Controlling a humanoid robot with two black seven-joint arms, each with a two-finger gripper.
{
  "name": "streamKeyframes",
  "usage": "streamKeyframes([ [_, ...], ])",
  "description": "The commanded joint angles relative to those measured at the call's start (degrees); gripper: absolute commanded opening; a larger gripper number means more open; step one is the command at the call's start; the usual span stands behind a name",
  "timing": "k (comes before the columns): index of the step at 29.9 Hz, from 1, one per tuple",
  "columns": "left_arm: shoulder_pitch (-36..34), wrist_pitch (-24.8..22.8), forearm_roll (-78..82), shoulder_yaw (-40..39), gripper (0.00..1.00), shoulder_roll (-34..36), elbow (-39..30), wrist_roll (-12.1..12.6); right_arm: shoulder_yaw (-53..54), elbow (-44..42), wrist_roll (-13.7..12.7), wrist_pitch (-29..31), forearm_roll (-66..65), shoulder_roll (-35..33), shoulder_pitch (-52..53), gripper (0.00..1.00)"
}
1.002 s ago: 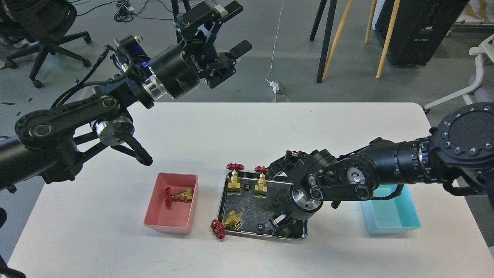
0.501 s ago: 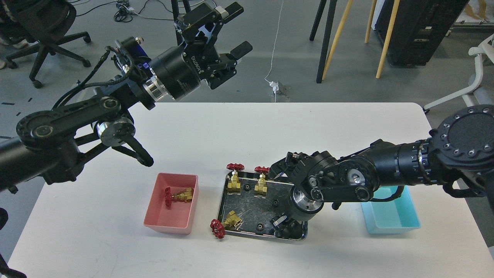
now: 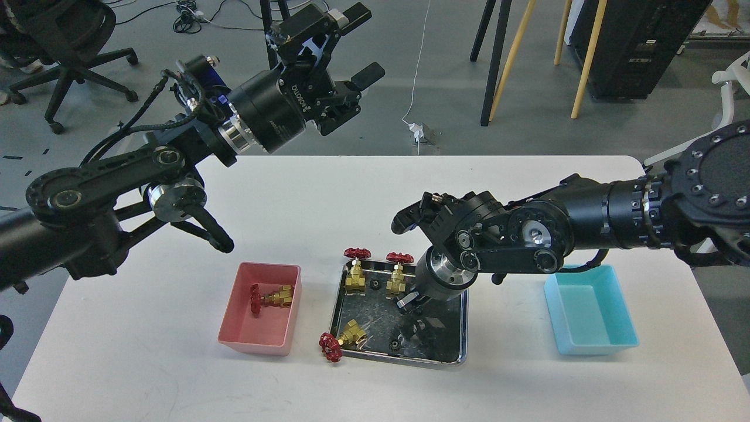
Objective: Place valve in pink box and gear in blue box
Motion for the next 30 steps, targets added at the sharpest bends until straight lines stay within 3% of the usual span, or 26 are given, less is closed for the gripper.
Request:
streamKeyframes([
  [1,0.08,0.0,0.0,0.0,0.87,-0.36,0.07,0.0,-2.13,2.58,-0.65,-0.01,-2.19,-4.46,2.45,0.12],
  [8,0.0,0.08,0.0,0.09,0.87,-1.68,-0.01,0.0,-4.07,6.63,-0.65,-0.01,-14.31,-24.15,2.37,0.11],
  [13,0.08,0.0,0.0,0.27,0.87,-1.77,-0.01,0.0,-4.16,11.53,-0.65,-0.01,-16.78,-34.44,1.84,0.11],
  [24,1.14,0.26,0.09,0.53,0.87,-2.65,-0.1,0.0,-4.07,14.1,-0.91,-0.01,-17.84,-40.87,-3.35,0.12],
  [26,1.23,0.26,0.09,0.44,0.87,-2.65,-0.1,0.0,-3.63,14.1,-0.91,-0.01,-17.75,-41.31,-3.78,0.21],
  [29,1.31,0.26,0.09,0.53,0.87,-2.65,-0.1,0.0,-2.93,14.1,-0.91,-0.01,-17.49,-41.49,-4.14,0.56],
  [30,1.31,0.17,0.0,0.53,0.87,-2.65,-0.1,0.0,-2.75,14.1,-0.91,-0.01,-17.4,-41.58,-4.14,0.95],
])
